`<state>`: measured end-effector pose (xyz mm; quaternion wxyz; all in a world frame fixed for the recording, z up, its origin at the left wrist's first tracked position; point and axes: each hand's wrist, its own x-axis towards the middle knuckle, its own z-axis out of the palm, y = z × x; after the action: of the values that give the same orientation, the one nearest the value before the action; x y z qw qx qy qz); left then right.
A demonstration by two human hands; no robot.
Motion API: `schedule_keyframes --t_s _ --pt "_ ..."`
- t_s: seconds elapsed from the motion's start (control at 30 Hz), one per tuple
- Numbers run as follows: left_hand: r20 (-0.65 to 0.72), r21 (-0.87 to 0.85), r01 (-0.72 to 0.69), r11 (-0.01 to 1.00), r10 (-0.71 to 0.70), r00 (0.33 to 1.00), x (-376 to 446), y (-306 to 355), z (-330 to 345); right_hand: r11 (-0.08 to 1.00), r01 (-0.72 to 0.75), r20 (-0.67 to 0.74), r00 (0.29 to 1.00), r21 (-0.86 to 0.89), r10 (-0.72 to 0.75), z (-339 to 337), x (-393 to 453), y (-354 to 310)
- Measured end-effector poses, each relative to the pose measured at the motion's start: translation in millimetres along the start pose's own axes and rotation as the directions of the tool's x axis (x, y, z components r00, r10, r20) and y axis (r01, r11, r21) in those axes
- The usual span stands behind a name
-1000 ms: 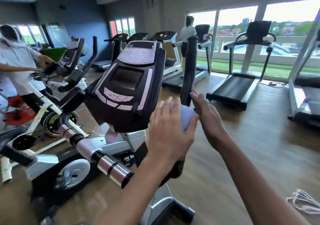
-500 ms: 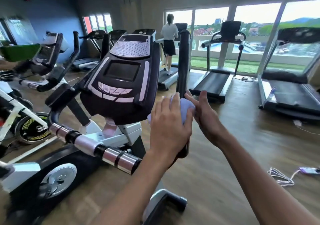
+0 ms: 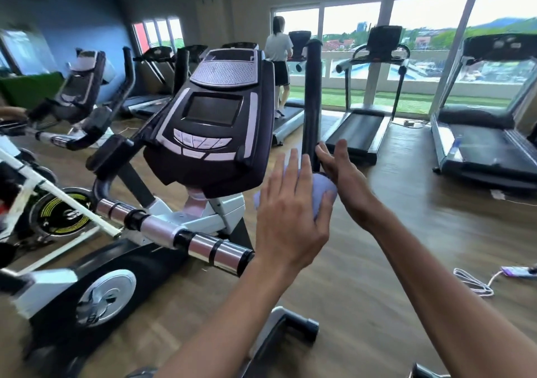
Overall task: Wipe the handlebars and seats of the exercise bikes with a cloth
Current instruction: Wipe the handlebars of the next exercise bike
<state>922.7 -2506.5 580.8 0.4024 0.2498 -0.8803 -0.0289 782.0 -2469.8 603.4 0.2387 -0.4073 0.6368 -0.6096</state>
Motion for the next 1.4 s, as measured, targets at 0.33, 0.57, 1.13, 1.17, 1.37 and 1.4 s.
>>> schedule_keyframes --t_s 0.33,0.57,1.13,1.17,1.37,1.4 --pt "-0.075 -0.017 -0.284 0.959 0.282 0.956 -8 -11 -6 0.995 0.032 -0.058 0.998 0.090 -0.027 11 -12 2" --pt "-0.089 0.008 -0.176 0.984 0.176 0.980 10 -1 5 0.976 0.044 -0.075 0.997 0.212 -0.028 8 -5 10" --pt "-0.101 -0.007 -0.036 0.999 0.035 0.994 42 4 9 0.959 0.003 -0.044 0.999 0.282 0.010 7 -8 9" --pt "-0.085 -0.015 -0.013 1.000 0.012 0.996 47 6 10 0.962 -0.006 -0.043 0.999 0.273 0.018 6 -8 10" --pt "-0.160 -0.068 -0.078 0.995 0.067 0.985 -11 8 0 0.969 0.019 -0.059 0.998 0.248 -0.005 5 -9 12" --pt "-0.166 -0.074 -0.088 0.993 0.075 0.983 -16 6 -1 0.972 0.023 -0.078 0.997 0.235 -0.005 6 -9 13"
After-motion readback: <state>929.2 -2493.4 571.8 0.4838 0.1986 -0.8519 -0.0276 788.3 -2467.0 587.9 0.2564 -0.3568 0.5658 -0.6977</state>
